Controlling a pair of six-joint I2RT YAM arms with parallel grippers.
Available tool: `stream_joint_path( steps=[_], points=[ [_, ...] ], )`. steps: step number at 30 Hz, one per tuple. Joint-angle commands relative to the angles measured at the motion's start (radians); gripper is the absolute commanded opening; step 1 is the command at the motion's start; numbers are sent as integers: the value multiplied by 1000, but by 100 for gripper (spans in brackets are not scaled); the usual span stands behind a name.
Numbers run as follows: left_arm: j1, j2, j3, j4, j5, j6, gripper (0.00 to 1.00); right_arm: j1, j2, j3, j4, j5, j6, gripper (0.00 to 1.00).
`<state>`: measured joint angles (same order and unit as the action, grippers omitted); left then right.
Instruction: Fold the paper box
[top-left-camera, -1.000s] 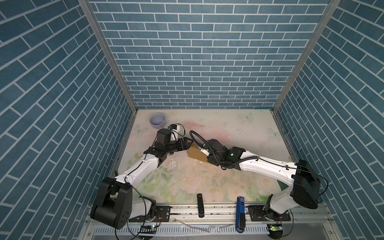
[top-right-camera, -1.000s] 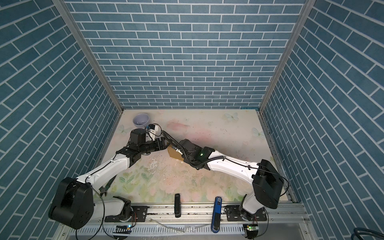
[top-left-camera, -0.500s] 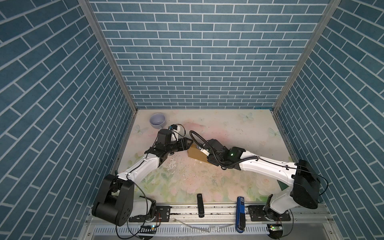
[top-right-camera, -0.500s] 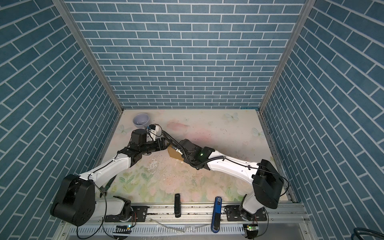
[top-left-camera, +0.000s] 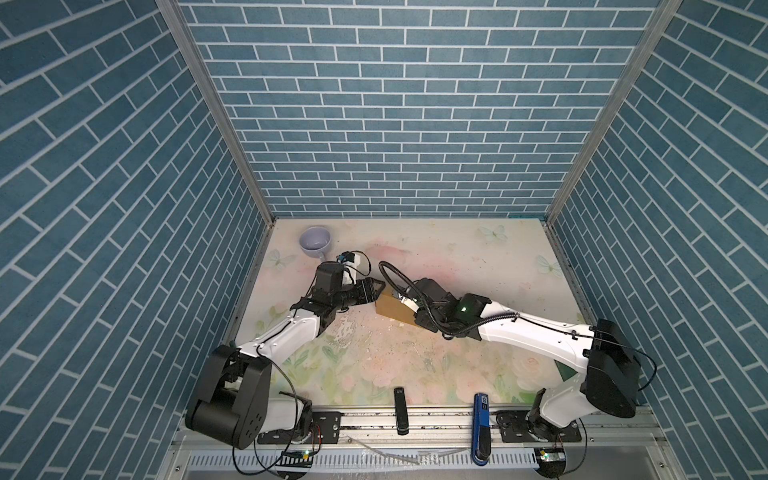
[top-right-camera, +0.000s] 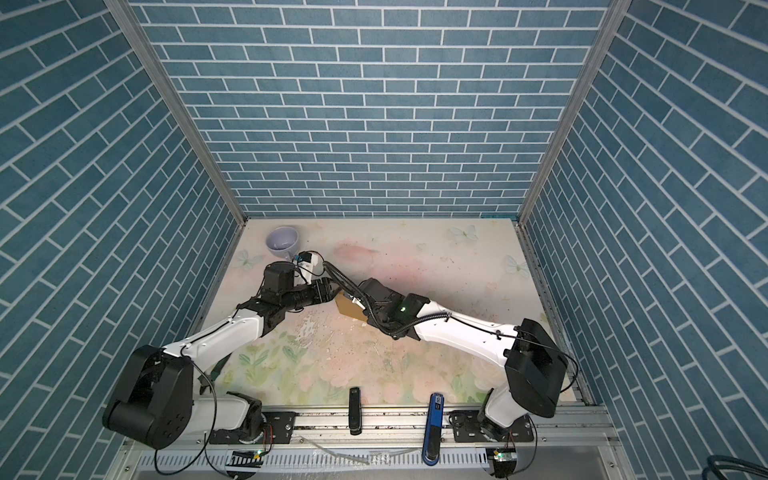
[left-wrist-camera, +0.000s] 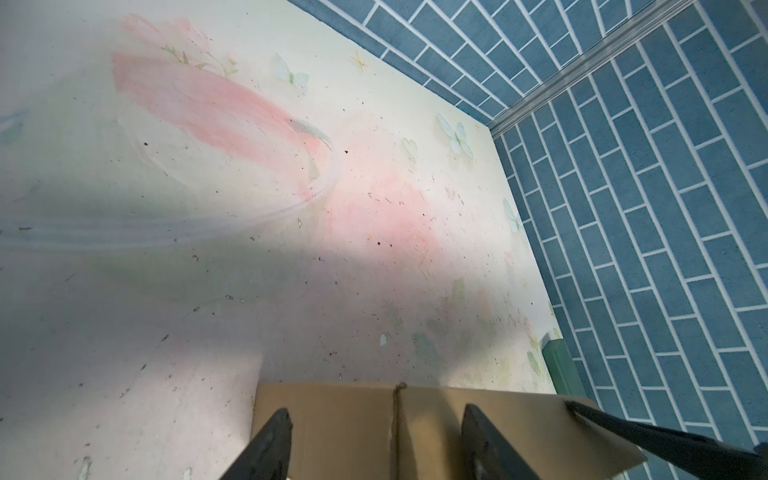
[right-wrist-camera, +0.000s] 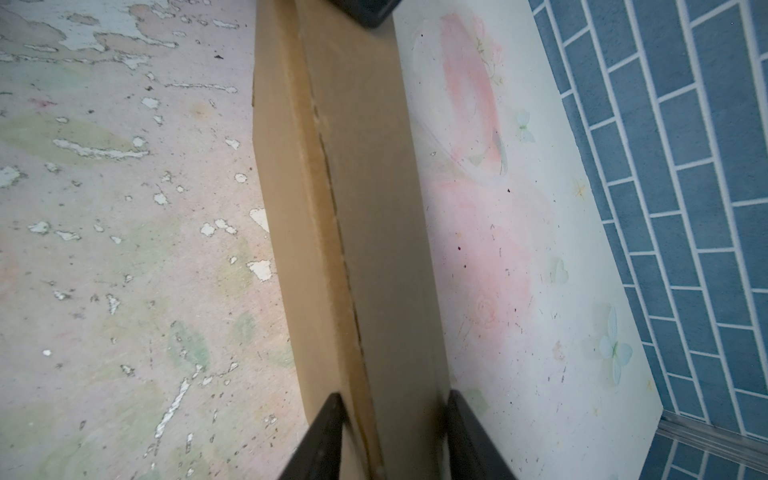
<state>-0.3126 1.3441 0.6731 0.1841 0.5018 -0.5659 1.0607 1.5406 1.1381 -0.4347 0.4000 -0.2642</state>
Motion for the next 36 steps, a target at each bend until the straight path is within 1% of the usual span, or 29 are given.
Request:
stream_joint_path(
  steps=[1, 3, 9, 14, 19, 22, 26, 29, 32, 36],
  points=[
    [6, 26, -45, -19, -34, 8, 65, 5, 13, 15, -81, -25, 51, 43],
    [6, 26, -53, -14, -41, 7, 64, 5, 8, 14, -81, -20, 54, 47],
    [6, 26, -54, -15, -59, 7, 62, 6, -21, 15, -73, -27, 61, 62],
    [6, 27, -51, -19, -76, 10, 61, 6, -63, 14, -63, -38, 73, 67],
    [6, 30, -52, -20, -79, 11, 61, 5, -142, 0, -21, -33, 93, 73],
    [6, 32, -48, -26, -82, 14, 60, 2, -186, 1, -7, -32, 124, 74],
    [6, 32, -45, -26, -82, 15, 59, -3, -241, 5, 1, -57, 185, 75],
    [6, 32, -40, -27, -82, 14, 59, -8, -285, 1, 11, -58, 257, 74],
    [4, 32, -34, -32, -83, 15, 59, -14, -327, -5, 20, -75, 347, 70],
    [0, 36, -31, -34, -83, 17, 59, -28, -364, -14, 13, -46, 548, 65]
  ],
)
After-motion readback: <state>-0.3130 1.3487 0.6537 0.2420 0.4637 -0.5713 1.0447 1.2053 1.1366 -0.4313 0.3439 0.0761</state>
